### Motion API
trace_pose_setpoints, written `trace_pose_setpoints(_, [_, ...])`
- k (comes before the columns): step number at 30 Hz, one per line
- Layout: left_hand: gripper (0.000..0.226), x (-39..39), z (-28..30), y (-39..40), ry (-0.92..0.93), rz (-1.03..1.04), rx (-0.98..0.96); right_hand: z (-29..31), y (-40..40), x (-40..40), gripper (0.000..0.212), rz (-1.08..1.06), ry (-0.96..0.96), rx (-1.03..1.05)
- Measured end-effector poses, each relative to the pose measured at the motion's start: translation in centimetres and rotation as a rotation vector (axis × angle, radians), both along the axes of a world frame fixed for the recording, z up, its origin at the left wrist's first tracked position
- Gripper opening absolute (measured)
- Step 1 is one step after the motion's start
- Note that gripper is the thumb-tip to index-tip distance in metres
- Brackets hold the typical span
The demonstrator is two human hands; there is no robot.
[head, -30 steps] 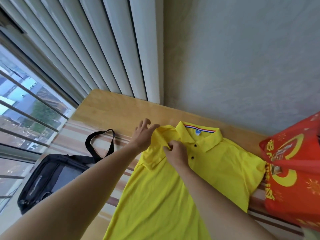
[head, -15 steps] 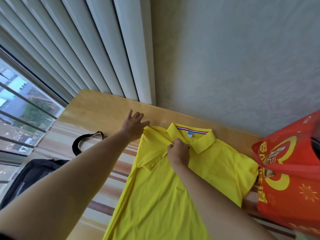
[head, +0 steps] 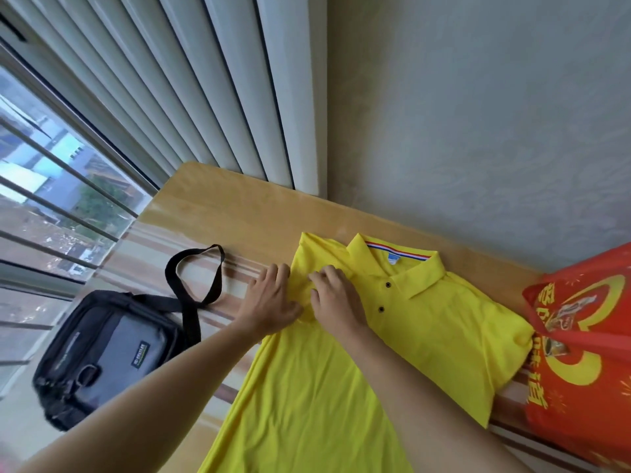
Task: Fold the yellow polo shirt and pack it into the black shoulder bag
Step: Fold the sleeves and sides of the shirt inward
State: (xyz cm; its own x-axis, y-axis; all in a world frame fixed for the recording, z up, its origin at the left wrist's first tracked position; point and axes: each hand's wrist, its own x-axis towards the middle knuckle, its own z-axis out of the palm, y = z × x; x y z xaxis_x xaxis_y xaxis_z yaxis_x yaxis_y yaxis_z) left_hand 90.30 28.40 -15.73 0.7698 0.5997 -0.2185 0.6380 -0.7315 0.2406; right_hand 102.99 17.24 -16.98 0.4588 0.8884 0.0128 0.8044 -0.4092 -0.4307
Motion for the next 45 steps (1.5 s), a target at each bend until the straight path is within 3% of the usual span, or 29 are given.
trace_pose_setpoints(6, [0.068, -3.6, 0.6, 0.5, 0.037, -0.169, -0.023, 0.2, 0.2, -1.9, 0.033, -0.041, -0.025, -0.054])
trace_pose_setpoints(8, [0.061, -4.3, 1.2, 0.2, 0.046, -0.162, -0.035, 0.5, 0.3, -2.5, 0.033, -0.06, -0.05, -0.051])
trace_pose_setpoints(12, [0.024, -5.1, 1.5, -0.1, 0.058, 0.115, -0.123, 0.5, 0.3, -3.5, 0.037, -0.096, -0.067, -0.085])
trace_pose_setpoints(16, [0.005, -5.8, 1.8, -0.6, 0.019, 0.364, -0.188, 0.3, -0.4, -4.2, 0.043, -0.104, -0.073, -0.13])
trace_pose_setpoints(20, [0.012, -6.3, 2.4, -1.2, 0.006, 0.424, -0.164, 0.6, -0.7, -5.2, 0.042, -0.086, -0.115, -0.139])
trace_pose_setpoints(23, [0.032, -6.7, 2.8, -1.5, -0.011, 0.415, -0.163, 0.4, -1.0, -6.0, 0.052, -0.034, -0.049, -0.222])
trace_pose_setpoints(26, [0.009, -6.7, 2.8, -1.6, 0.097, 0.277, -0.006, 0.4, -1.6, -5.9, 0.062, 0.03, 0.01, -0.315])
trace_pose_setpoints(29, [0.026, -6.1, 2.9, -2.8, 0.121, 0.04, 0.141, 1.2, -2.6, -5.7, 0.06, 0.005, 0.011, -0.247])
trace_pose_setpoints(32, [0.047, -4.7, 3.7, -5.0, 0.033, -0.118, 0.174, 1.8, -4.9, -4.9, 0.048, -0.223, -0.116, -0.166])
trace_pose_setpoints(37, [0.075, -0.4, 2.9, -8.8, 0.042, -0.318, 0.101, 2.9, -11.7, -0.6, 0.043, -0.556, -0.126, -0.268])
trace_pose_setpoints(45, [0.076, 8.9, 0.8, -15.2, 0.08, -0.576, 0.044, 3.2, -21.5, 10.5, 0.062, -0.724, -0.252, -0.339])
